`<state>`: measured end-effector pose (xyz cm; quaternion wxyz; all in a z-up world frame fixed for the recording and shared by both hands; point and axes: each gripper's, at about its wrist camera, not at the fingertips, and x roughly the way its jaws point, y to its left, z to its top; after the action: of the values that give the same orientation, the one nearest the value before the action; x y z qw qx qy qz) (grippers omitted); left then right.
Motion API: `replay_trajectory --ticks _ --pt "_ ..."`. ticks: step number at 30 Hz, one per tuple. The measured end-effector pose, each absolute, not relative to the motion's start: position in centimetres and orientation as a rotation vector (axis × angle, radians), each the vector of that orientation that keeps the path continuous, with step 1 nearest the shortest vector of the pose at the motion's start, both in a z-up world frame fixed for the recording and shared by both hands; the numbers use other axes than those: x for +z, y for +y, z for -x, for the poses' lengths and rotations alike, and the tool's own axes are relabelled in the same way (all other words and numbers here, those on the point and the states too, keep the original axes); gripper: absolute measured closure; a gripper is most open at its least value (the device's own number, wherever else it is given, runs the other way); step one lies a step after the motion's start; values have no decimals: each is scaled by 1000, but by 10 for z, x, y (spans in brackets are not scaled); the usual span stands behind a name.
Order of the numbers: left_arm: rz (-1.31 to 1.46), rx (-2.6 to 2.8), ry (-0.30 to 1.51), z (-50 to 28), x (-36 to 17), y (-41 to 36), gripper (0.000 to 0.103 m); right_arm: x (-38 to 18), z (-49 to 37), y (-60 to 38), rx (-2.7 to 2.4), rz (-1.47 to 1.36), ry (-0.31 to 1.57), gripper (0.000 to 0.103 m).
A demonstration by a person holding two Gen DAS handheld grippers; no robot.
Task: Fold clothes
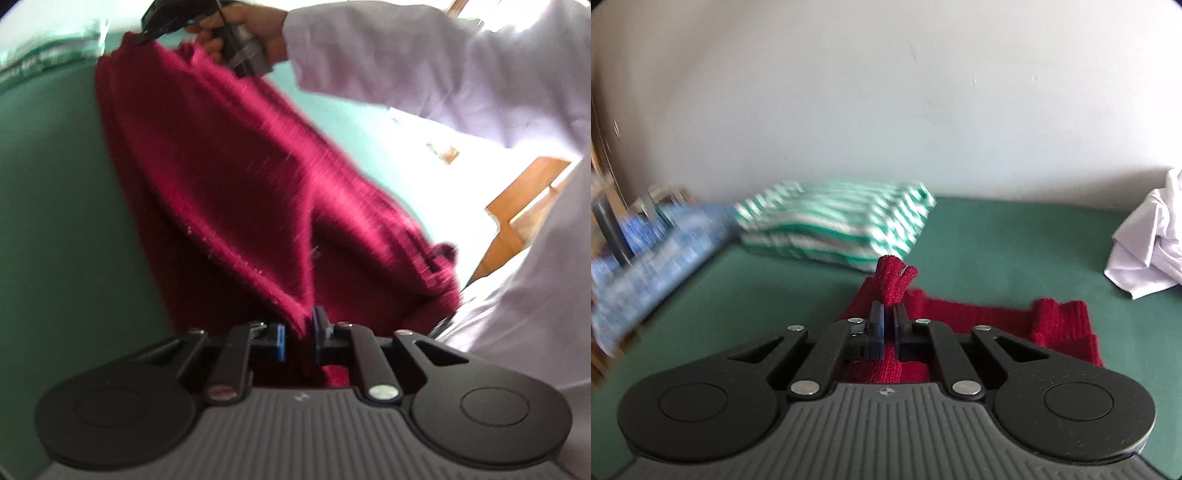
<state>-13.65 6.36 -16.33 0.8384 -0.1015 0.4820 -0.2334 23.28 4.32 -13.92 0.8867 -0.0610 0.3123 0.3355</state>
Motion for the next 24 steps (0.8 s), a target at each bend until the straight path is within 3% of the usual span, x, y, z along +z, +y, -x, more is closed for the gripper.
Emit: replay_trajectory --ticks 5,9,12,15,18,19,21,24 --pt "245 -475 1023 135 -158 72 91 -163 -236 36 667 129 673 96" --pt "218 -453 1018 139 -158 64 92 -156 -248 21 709 10 724 82" --pt "198 -432 1016 138 -158 58 91 -143 -246 15 681 -14 661 80" --pt "191 -424 1016 138 -157 57 91 -141 -239 29 719 -18 626 67" --pt "206 -422 1020 137 -161 58 91 -156 -242 54 764 17 725 72" --pt "211 -419 1022 136 -162 58 92 -162 -242 63 761 41 753 89" --pt "221 -407 1024 136 -162 58 95 -166 -241 77 729 104 713 101" --pt "229 -387 1012 138 -158 63 96 -162 -253 86 728 33 694 101"
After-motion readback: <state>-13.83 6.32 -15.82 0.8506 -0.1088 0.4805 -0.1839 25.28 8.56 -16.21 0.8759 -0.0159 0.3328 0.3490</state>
